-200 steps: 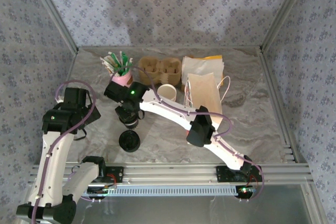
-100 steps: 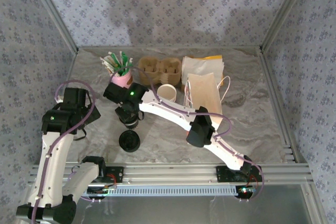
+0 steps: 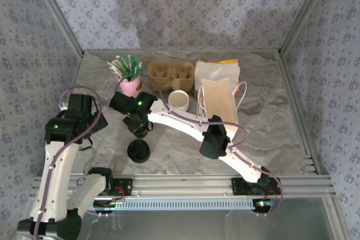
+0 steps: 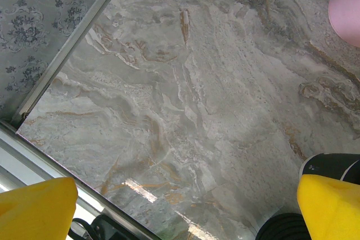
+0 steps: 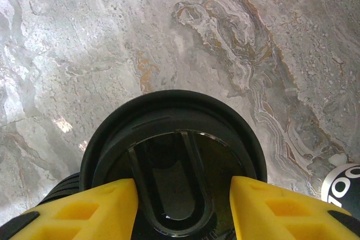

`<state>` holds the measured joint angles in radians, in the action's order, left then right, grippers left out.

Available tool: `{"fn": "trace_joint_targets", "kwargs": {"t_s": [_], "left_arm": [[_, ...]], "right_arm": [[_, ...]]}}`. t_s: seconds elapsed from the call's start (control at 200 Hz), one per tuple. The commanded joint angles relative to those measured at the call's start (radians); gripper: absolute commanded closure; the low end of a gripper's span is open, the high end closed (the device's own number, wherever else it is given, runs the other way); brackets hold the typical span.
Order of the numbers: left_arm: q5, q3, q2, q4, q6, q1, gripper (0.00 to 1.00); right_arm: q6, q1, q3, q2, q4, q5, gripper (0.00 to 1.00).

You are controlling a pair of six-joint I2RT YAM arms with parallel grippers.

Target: Pack the takeout coffee

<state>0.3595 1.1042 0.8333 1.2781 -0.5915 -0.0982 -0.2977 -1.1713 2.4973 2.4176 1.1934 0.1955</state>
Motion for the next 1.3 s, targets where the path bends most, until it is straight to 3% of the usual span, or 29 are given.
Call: {"fn": "trace_joint_targets", "kwargs": {"t_s": [0.0, 0.355, 0.88, 1.294], "left_arm": [[0.009, 0.016, -0.006, -0.016, 0.010, 0.006, 0.00], [-0.004, 0.021, -0.012, -0.004, 0.016, 0.007, 0.00], [-0.220, 0.032, -0.018, -0.033, 0.012, 0.007, 0.00], [-0.329, 0.008, -0.013, -0.042, 0.028, 0.007, 0.05]], "right_arm": [[0.010, -0.001, -0.069, 0.089, 0.111, -0.006, 0.51], [-0.018, 0.023, -0.098, 0.068, 0.093, -0.100, 0.51], [-0.035, 0.054, -0.011, -0.052, 0.085, -0.147, 0.45], [-0.051, 0.071, 0.068, -0.109, 0.085, -0.156, 0.43]]}}
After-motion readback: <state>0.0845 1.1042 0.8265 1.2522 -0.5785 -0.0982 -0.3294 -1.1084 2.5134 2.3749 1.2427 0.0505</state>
